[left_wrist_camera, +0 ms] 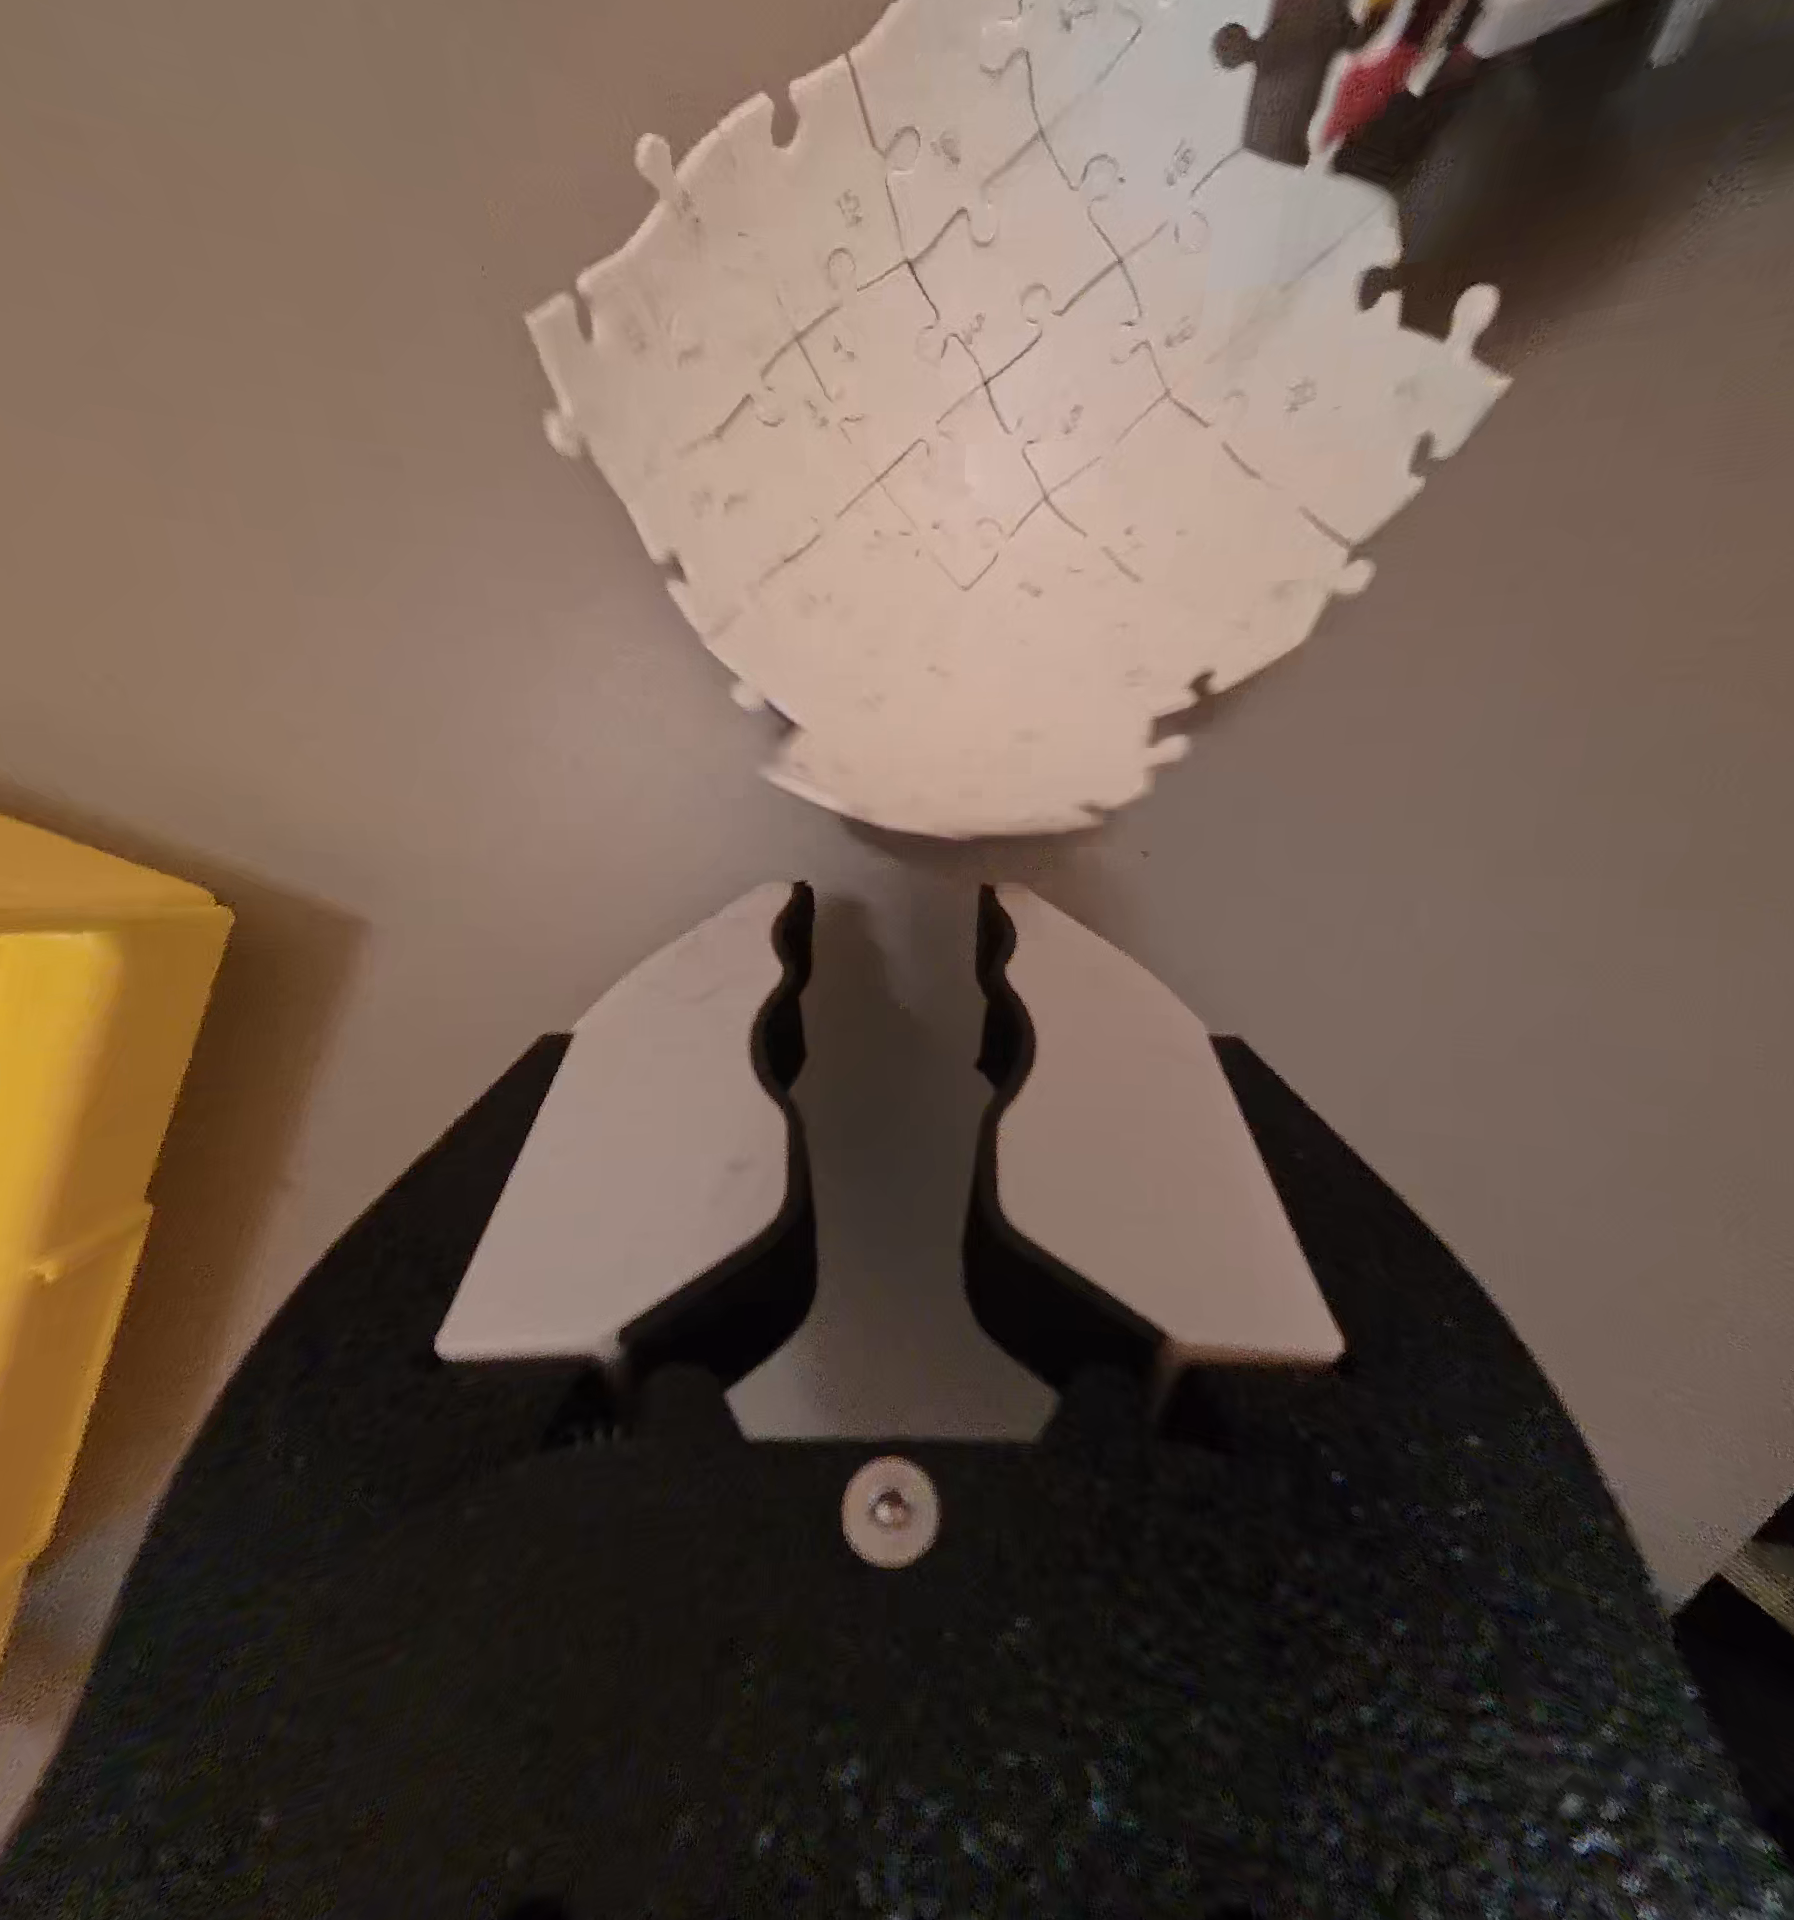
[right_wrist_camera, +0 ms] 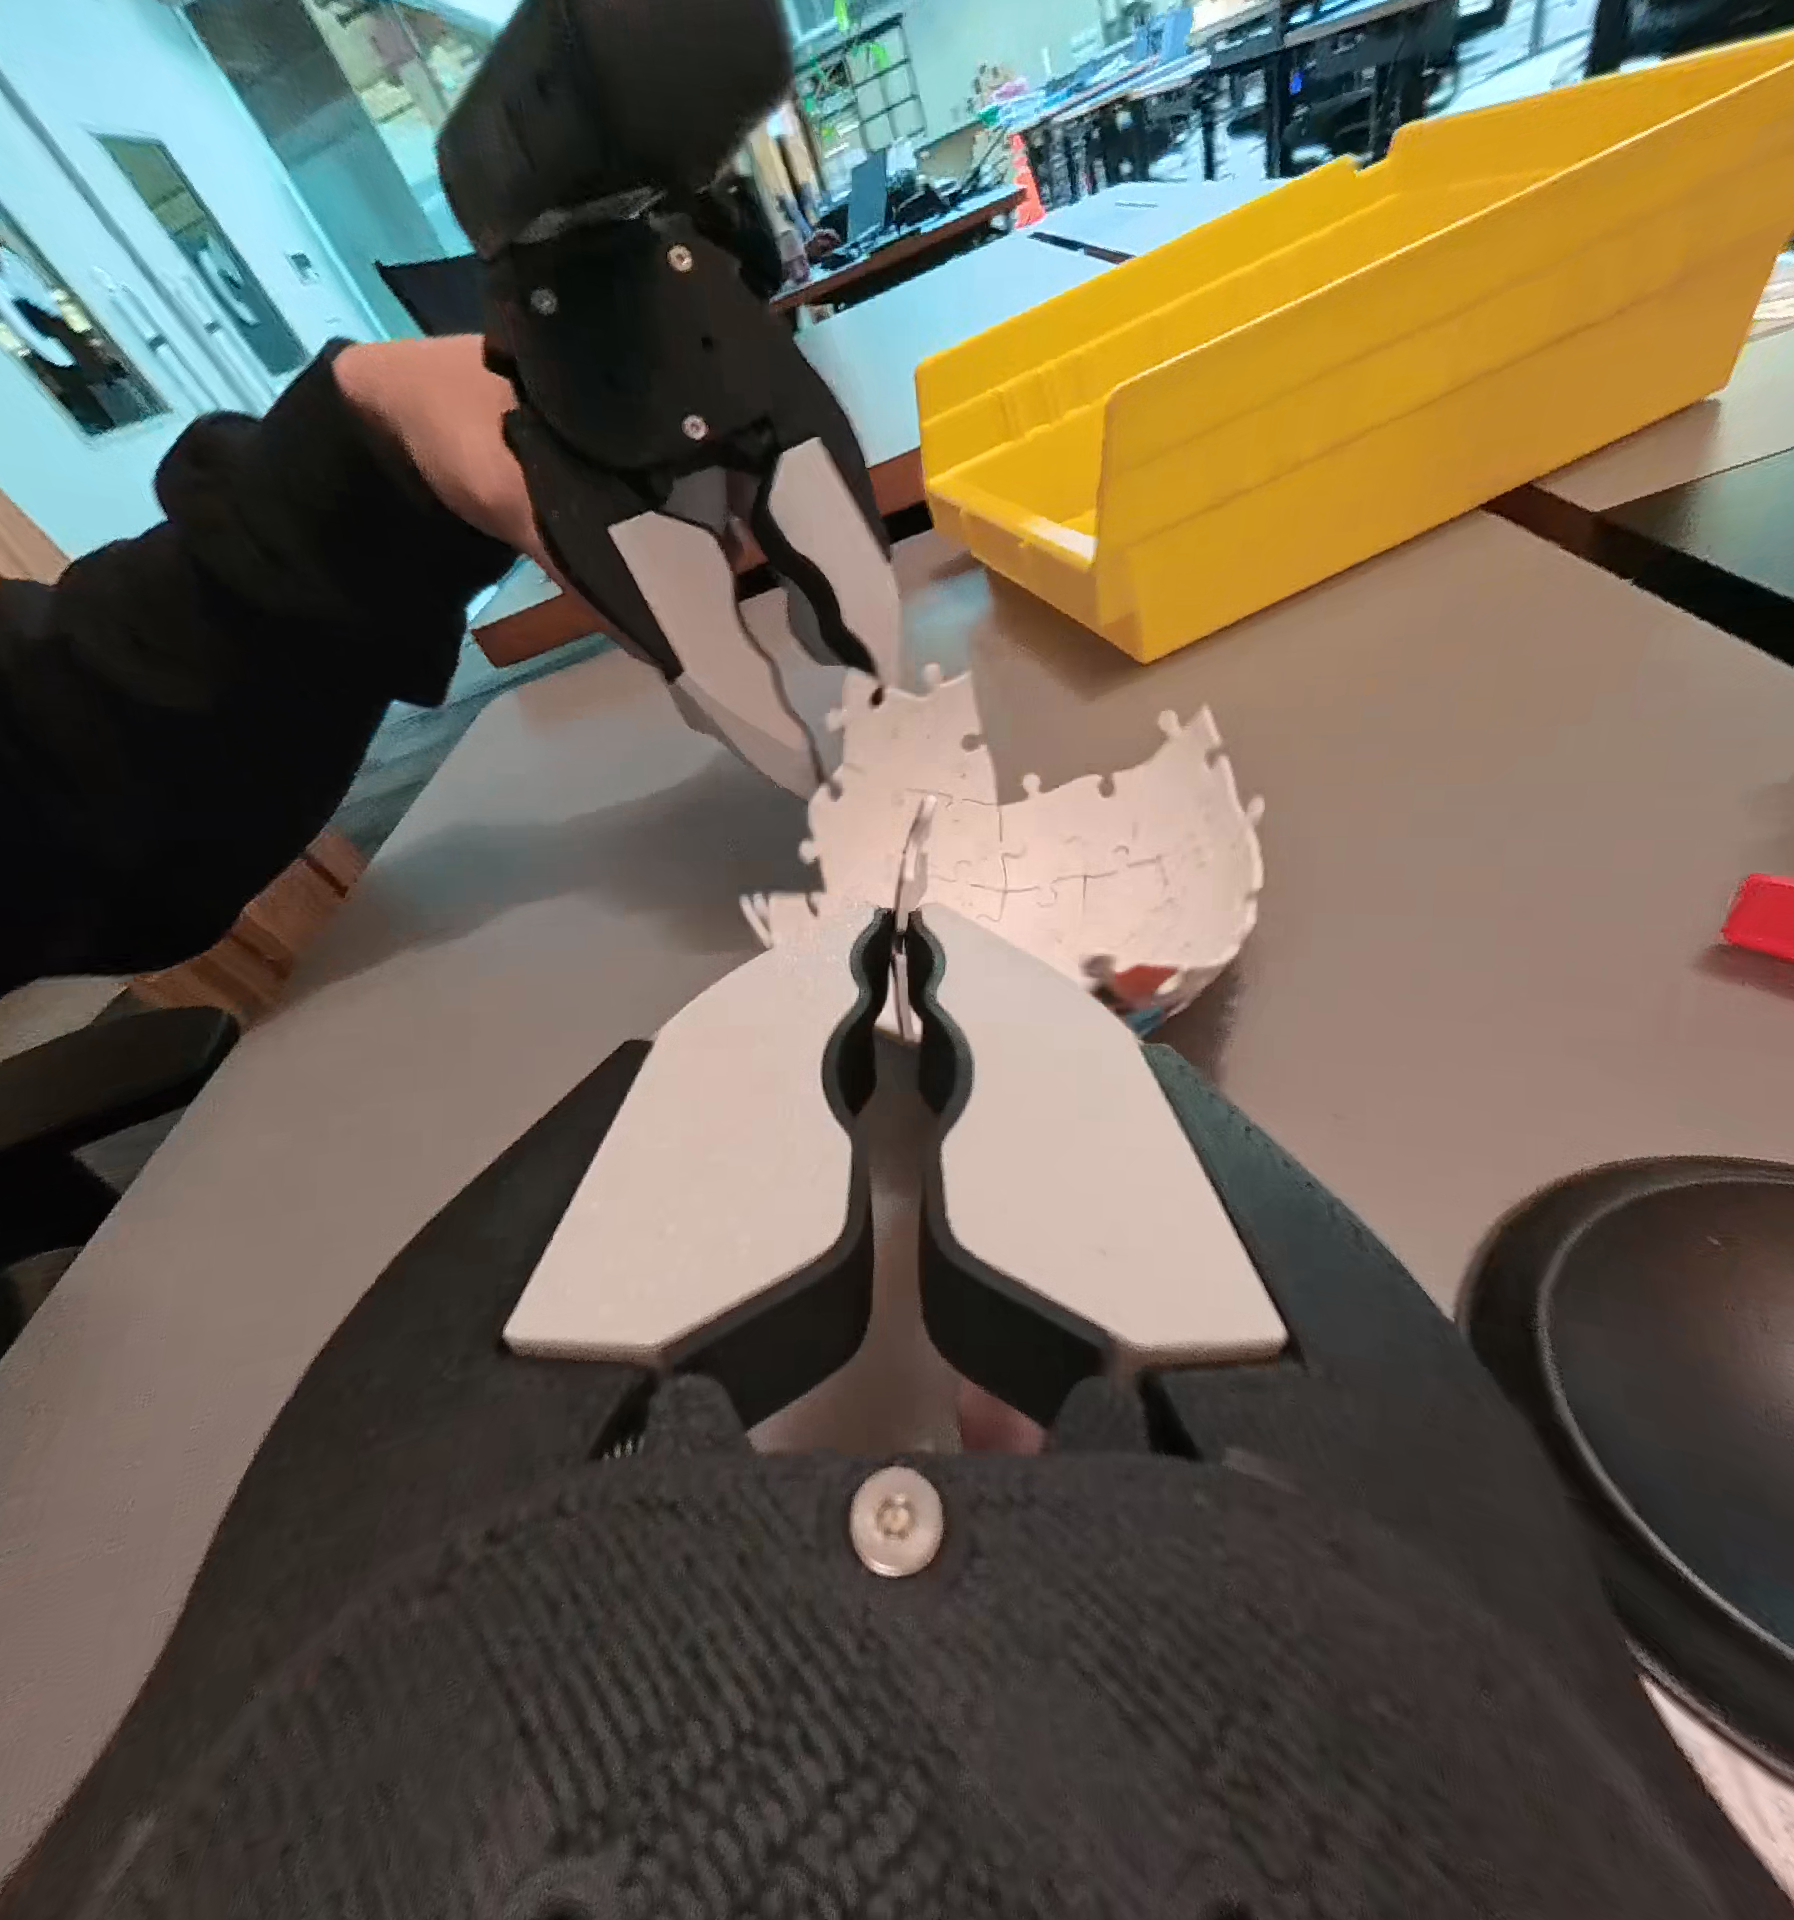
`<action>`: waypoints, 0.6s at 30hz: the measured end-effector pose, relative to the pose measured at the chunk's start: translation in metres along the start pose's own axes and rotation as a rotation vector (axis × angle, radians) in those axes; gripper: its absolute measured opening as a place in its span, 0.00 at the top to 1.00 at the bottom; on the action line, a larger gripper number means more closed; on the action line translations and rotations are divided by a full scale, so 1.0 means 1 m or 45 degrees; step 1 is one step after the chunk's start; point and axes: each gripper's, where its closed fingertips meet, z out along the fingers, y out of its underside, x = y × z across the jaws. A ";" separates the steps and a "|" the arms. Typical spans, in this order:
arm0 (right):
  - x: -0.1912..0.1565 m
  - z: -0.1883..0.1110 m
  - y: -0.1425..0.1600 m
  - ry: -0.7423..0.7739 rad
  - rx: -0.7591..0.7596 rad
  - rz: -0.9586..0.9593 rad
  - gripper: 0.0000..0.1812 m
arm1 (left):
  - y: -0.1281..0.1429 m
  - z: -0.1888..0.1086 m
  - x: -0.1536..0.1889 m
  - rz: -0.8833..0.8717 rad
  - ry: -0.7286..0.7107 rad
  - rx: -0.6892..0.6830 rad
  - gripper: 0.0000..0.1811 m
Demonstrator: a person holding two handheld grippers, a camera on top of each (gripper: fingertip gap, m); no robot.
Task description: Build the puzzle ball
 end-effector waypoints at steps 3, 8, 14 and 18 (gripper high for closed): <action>-0.006 0.004 0.005 -0.041 -0.029 0.007 0.99 | -0.006 0.004 -0.002 -0.015 -0.004 0.054 0.85; -0.012 0.004 0.005 -0.071 -0.035 0.025 0.99 | -0.016 0.009 0.003 -0.014 0.038 0.144 0.86; -0.016 0.001 0.011 -0.092 -0.089 -0.009 0.99 | -0.015 0.021 0.006 0.042 0.065 0.144 0.86; -0.011 -0.016 0.003 -0.044 -0.099 -0.079 0.99 | -0.016 0.023 0.001 0.072 0.044 0.146 0.86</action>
